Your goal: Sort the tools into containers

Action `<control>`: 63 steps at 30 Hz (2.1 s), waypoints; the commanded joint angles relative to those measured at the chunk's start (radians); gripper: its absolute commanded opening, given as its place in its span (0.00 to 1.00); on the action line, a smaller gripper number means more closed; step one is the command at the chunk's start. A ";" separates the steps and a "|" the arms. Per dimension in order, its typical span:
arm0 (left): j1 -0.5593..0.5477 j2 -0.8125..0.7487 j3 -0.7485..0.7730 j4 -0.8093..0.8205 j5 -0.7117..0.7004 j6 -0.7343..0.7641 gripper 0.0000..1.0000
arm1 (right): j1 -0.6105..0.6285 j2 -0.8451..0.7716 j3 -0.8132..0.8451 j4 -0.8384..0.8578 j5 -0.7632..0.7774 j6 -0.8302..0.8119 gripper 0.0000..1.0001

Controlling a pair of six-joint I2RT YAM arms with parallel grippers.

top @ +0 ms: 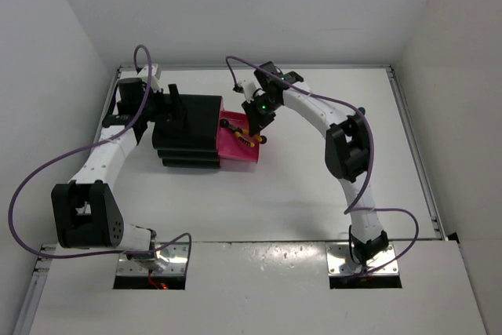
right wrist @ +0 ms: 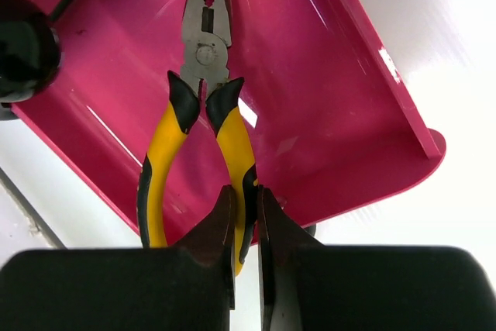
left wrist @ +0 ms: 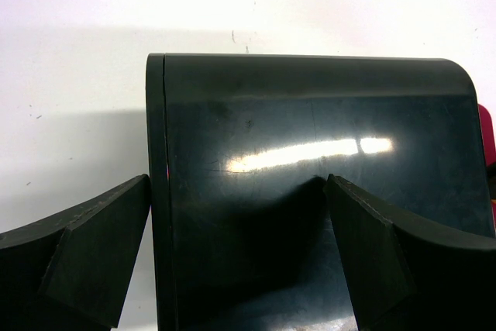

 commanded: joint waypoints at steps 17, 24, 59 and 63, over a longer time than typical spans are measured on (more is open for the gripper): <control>0.001 0.060 -0.047 -0.183 -0.042 0.049 1.00 | 0.039 -0.030 -0.028 0.109 0.008 0.063 0.22; 0.001 0.060 -0.047 -0.183 -0.042 0.049 1.00 | 0.058 -0.053 -0.028 0.109 0.037 0.053 0.39; 0.001 0.051 -0.047 -0.183 -0.051 0.049 1.00 | -0.378 -0.003 -0.551 0.432 -0.879 0.593 0.56; 0.001 0.051 -0.056 -0.183 -0.052 0.049 1.00 | -0.378 0.028 -0.584 0.509 -0.912 0.650 0.55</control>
